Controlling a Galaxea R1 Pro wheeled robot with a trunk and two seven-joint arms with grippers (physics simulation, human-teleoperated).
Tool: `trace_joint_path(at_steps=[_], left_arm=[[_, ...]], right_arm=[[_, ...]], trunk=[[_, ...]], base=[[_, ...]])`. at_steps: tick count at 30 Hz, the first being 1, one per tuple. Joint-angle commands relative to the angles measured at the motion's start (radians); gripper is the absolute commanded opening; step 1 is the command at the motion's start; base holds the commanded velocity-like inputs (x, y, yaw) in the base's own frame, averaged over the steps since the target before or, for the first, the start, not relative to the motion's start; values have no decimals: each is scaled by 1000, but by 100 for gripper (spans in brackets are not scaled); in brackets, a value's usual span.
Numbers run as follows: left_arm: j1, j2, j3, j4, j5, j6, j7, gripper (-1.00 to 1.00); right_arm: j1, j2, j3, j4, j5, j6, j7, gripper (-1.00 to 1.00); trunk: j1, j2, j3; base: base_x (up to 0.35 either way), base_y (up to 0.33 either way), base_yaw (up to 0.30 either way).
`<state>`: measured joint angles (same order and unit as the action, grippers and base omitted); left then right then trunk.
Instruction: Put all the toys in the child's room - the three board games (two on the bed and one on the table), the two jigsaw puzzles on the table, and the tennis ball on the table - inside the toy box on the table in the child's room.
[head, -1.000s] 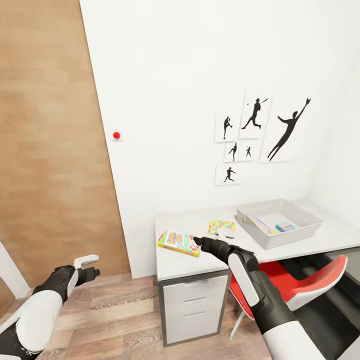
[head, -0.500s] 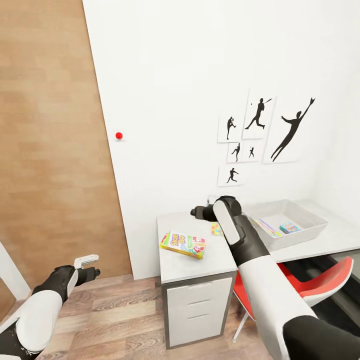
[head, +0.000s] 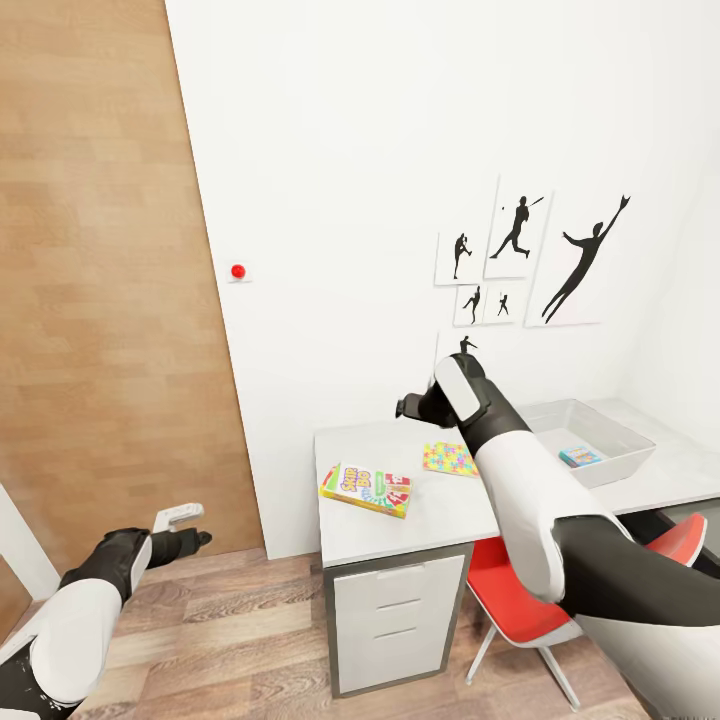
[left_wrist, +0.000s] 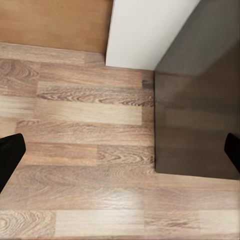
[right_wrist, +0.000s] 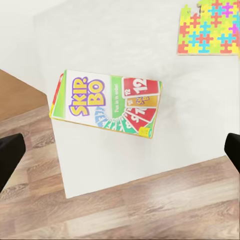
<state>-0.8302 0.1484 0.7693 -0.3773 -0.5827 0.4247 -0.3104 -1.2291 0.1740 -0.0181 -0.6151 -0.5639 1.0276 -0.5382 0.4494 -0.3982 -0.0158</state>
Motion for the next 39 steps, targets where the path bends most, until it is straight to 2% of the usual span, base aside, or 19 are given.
trace_joint_path(at_steps=[1, 9, 24, 39], left_arm=[[-1, 0, 8, -4, -10, 4, -12, 100], [-1, 0, 10, -9, -8, 5, -19, 100], [-1, 1, 10, -9, -8, 3, -20, 100], [-1, -1, 10, -9, -8, 3, -21, 100]], right_arm=[[-11, 1, -6, 31, -8, 2, -14, 100], [-26, 1, -10, 80, -2, -2, -21, 100], [-27, 1, -4, 86, 2, -53, -22, 100], [-27, 1, -2, 86, 4, -55, -22, 100]], trunk=[[1, -2, -2], [1, -2, -2], [1, -2, -3], [1, -2, -11]], base=[[0, 0, 0], [0, 0, 0], [29, 47, 0], [19, 23, 35]])
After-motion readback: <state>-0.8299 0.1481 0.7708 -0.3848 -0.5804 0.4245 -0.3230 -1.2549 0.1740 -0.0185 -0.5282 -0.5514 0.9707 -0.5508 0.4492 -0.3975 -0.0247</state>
